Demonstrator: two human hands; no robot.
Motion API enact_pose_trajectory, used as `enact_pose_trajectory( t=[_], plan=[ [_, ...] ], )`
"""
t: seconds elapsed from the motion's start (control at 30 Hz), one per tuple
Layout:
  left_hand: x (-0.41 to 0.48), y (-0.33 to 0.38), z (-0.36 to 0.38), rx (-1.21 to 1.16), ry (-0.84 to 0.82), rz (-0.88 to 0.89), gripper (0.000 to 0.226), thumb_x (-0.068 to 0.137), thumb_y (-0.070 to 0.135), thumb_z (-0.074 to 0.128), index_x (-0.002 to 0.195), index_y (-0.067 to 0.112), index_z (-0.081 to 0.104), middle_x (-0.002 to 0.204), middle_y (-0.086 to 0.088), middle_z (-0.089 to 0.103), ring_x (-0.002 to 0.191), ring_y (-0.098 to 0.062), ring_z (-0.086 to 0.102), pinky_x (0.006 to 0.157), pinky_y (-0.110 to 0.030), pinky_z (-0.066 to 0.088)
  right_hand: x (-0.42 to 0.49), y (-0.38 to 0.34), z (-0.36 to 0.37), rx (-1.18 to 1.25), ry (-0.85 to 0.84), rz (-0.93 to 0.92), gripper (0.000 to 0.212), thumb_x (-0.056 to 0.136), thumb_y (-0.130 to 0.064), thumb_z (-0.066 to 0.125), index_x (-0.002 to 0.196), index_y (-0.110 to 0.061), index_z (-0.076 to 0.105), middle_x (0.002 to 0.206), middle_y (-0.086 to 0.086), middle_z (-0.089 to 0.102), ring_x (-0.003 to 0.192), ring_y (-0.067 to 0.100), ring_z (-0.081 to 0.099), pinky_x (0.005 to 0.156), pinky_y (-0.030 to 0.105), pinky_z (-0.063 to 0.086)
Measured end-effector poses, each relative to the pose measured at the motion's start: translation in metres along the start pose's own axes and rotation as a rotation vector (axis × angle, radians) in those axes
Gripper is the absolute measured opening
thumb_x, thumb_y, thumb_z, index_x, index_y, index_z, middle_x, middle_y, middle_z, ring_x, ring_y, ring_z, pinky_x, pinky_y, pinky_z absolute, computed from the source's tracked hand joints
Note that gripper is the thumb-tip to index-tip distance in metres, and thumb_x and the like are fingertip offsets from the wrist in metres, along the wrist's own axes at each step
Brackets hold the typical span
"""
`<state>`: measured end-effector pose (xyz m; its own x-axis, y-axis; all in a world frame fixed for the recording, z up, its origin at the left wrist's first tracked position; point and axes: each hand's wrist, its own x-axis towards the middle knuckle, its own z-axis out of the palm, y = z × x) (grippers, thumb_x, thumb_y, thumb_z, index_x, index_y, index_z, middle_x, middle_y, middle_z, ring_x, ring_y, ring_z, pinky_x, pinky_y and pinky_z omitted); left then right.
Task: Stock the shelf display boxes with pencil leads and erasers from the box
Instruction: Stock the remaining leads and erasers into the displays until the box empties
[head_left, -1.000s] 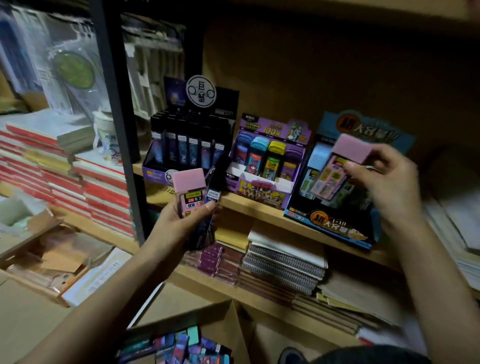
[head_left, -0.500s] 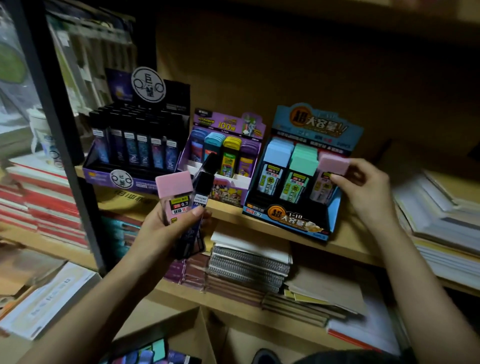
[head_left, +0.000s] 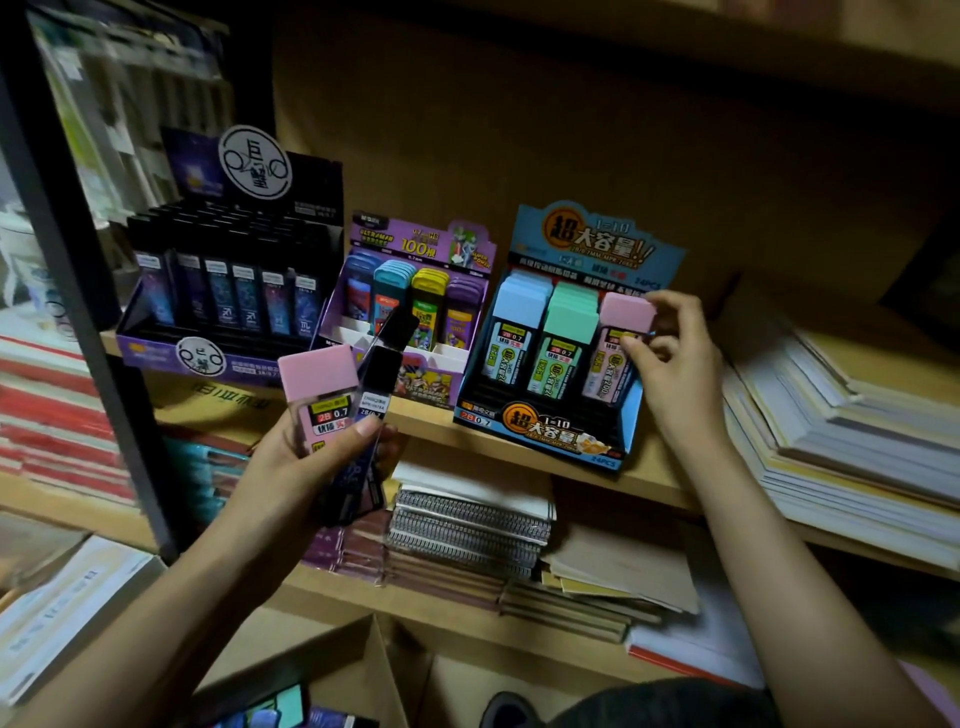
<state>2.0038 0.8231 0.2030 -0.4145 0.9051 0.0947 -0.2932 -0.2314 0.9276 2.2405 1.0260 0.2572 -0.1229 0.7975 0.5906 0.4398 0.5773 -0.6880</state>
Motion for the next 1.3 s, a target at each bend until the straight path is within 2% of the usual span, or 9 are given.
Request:
enact_pose_trajectory(
  t=[0.1,0.2,0.4,0.53,0.63,0.7,0.77,1.07,1.3],
  plan=[
    [-0.002,0.000,0.000,0.004,0.002,-0.011,0.035,0.074,0.021,0.064,0.107,0.010,0.058,0.087,-0.004,0.074,0.074,-0.012,0.070,0.061,-0.025,0.058,-0.001,0.000,0.004,0.046,0.003,0.034,0.042,0.083,-0.004,0.066,0.116,-0.025,0.050,0.091,-0.005,0.060,0.087,0.024,0.065,0.078,0.047,0.056],
    [-0.003,0.000,0.002,0.018,-0.005,-0.022,0.034,0.072,0.023,0.064,0.104,0.013,0.060,0.087,-0.003,0.074,0.072,-0.011,0.070,0.060,-0.025,0.058,-0.002,0.002,0.004,-0.087,0.025,-0.020,0.039,0.081,-0.004,0.068,0.114,-0.018,0.054,0.107,0.005,0.058,0.091,0.016,0.058,0.082,0.029,0.052],
    [-0.004,-0.001,0.008,0.009,-0.021,-0.029,0.028,0.071,0.022,0.063,0.098,0.015,0.060,0.084,-0.001,0.075,0.072,-0.008,0.070,0.058,-0.023,0.057,-0.007,0.002,-0.003,-0.276,0.056,-0.090,0.034,0.086,-0.005,0.063,0.119,-0.007,0.058,0.117,0.014,0.046,0.114,0.022,0.044,0.094,0.015,0.028],
    [-0.005,-0.004,0.012,0.008,-0.050,-0.042,0.030,0.071,0.022,0.063,0.099,0.012,0.060,0.081,-0.003,0.073,0.070,-0.008,0.069,0.056,-0.021,0.056,-0.022,-0.024,-0.002,-0.154,0.072,-0.144,0.016,0.091,-0.006,0.056,0.105,-0.010,0.062,0.105,0.006,0.055,0.096,0.012,0.052,0.082,0.012,0.037],
    [-0.006,-0.006,0.015,0.007,-0.076,-0.052,0.031,0.072,0.021,0.065,0.101,0.011,0.059,0.081,-0.004,0.072,0.068,-0.009,0.068,0.056,-0.021,0.054,-0.047,-0.055,0.014,0.218,-0.310,0.109,0.013,0.095,-0.018,0.052,0.087,-0.018,0.063,0.080,-0.003,0.064,0.068,0.000,0.059,0.062,0.010,0.043],
    [-0.007,-0.008,0.016,0.005,-0.096,-0.068,0.033,0.072,0.022,0.066,0.102,0.010,0.059,0.080,-0.004,0.072,0.068,-0.010,0.067,0.056,-0.022,0.054,-0.066,-0.071,0.031,0.374,-0.580,0.261,0.020,0.094,-0.030,0.052,0.088,-0.017,0.065,0.075,-0.004,0.067,0.065,0.003,0.061,0.057,0.014,0.045],
    [-0.009,-0.008,0.016,0.009,-0.110,-0.075,0.036,0.070,0.021,0.067,0.103,0.010,0.059,0.080,-0.004,0.070,0.068,-0.011,0.066,0.058,-0.023,0.055,-0.080,-0.080,0.046,0.428,-0.683,0.283,0.022,0.091,-0.034,0.056,0.089,-0.014,0.065,0.073,-0.004,0.066,0.066,0.007,0.061,0.055,0.016,0.045],
    [-0.014,0.000,0.004,0.033,-0.008,-0.042,0.030,0.074,0.030,0.062,0.100,0.014,0.061,0.075,0.001,0.069,0.065,-0.009,0.066,0.056,-0.023,0.055,-0.086,-0.114,0.083,0.628,-0.672,0.354,0.003,0.087,-0.013,0.064,0.087,-0.010,0.062,0.074,0.000,0.065,0.068,0.010,0.061,0.062,0.021,0.047],
    [-0.014,0.035,-0.052,0.106,0.134,0.026,0.027,0.085,0.039,0.053,0.102,0.020,0.059,0.094,-0.008,0.073,0.076,-0.016,0.071,0.056,-0.027,0.055,-0.051,-0.148,0.099,0.772,-0.438,0.332,0.005,0.089,-0.014,0.063,0.084,-0.013,0.061,0.069,-0.009,0.066,0.068,0.007,0.062,0.062,0.023,0.052]
  ],
)
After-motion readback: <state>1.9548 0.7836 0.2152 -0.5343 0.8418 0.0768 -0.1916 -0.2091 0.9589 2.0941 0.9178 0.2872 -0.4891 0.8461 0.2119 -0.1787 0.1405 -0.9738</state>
